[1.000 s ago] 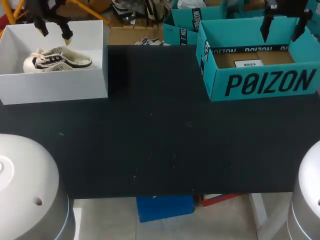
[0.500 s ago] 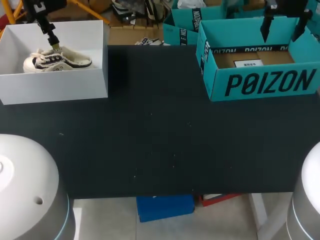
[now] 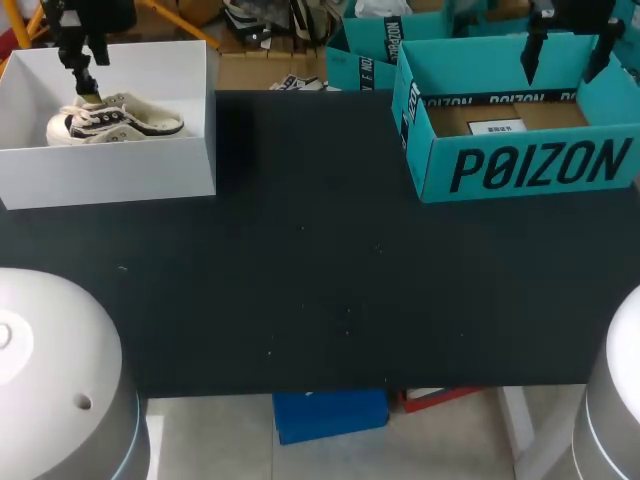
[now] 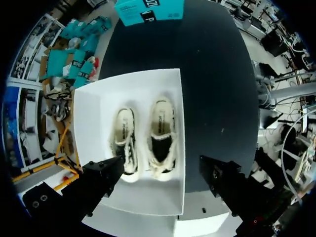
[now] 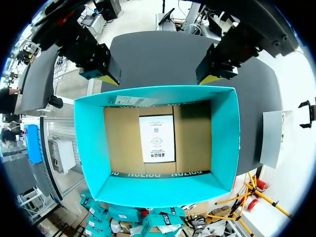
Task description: Take the shoe out of the shoebox, open the shoe tongue, remove and reinsert the insole, then place the shoe into the shoebox
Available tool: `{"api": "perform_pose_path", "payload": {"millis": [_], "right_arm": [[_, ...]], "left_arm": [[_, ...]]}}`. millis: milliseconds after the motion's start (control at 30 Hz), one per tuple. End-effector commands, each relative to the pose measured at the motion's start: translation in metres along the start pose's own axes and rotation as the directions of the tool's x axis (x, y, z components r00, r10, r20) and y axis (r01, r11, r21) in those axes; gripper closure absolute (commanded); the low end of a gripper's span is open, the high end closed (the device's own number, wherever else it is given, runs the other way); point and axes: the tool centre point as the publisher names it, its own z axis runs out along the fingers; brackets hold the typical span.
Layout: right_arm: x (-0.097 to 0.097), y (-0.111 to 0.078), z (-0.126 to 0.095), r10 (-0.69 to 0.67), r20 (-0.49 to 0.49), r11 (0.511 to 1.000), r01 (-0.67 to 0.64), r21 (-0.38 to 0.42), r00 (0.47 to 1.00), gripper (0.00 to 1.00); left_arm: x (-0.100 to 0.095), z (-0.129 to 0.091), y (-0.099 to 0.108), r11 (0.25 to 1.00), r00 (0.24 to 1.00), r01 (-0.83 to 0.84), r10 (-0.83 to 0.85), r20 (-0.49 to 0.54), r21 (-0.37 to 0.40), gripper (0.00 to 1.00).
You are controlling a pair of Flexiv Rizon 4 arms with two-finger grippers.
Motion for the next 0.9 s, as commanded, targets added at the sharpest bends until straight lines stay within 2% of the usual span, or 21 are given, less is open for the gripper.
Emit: {"api": "perform_pose_path", "payload": {"millis": [33, 167, 367, 567, 600, 633, 667, 767, 833, 900], "right_arm": [[0.0, 0.0, 0.0, 0.0, 0.0, 1.0, 0.0, 0.0, 1.0, 0.0], [0.0, 0.0, 0.0, 0.0, 0.0, 1.0, 0.0, 0.0, 1.0, 0.0], [0.0, 0.0, 0.0, 0.0, 0.0, 1.0, 0.0, 0.0, 1.0, 0.0], [0.0, 0.0, 0.0, 0.0, 0.0, 1.0, 0.0, 0.0, 1.0, 0.0], [0.0, 0.0, 0.0, 0.0, 0.0, 1.0, 0.0, 0.0, 1.0, 0.0], [0.0, 0.0, 0.0, 0.0, 0.0, 1.0, 0.0, 0.0, 1.0, 0.0], [0.0, 0.0, 0.0, 0.0, 0.0, 1.0, 0.0, 0.0, 1.0, 0.0], [0.0, 0.0, 0.0, 0.0, 0.0, 1.0, 0.0, 0.0, 1.0, 0.0], [0.0, 0.0, 0.0, 0.0, 0.0, 1.0, 0.0, 0.0, 1.0, 0.0], [0.0, 0.0, 0.0, 0.0, 0.0, 1.0, 0.0, 0.0, 1.0, 0.0]], "left_arm": [[-0.002, 0.001, -0.005, 0.999, 0.999, -0.036, 0.036, 0.028, 0.016, 0.0], [-0.012, 0.005, -0.009, 0.999, 0.997, 0.032, -0.033, 0.069, 0.017, 0.0], [-0.022, 0.022, -0.013, 0.997, 0.999, 0.029, -0.03, 0.013, 0.073, 0.0], [-0.031, 0.04, -0.016, 0.997, 0.999, 0.031, -0.031, -0.008, 0.064, 0.0], [-0.032, 0.044, -0.014, 0.997, 0.999, 0.041, -0.04, -0.011, 0.065, 0.04], [-0.033, 0.047, -0.012, 0.997, 0.999, 0.043, -0.042, -0.016, 0.059, 0.2], [-0.033, 0.05, -0.011, 0.998, 0.999, 0.044, -0.043, -0.017, 0.053, 0.22], [-0.032, 0.061, -0.005, 0.998, 0.999, 0.048, -0.047, -0.025, 0.036, 0.14], [-0.031, 0.07, -0.002, 0.999, 0.998, 0.05, -0.05, -0.033, 0.014, 0.2], [-0.03, 0.078, 0.0, 0.998, 0.998, 0.056, -0.056, -0.038, 0.001, 0.19]]}}
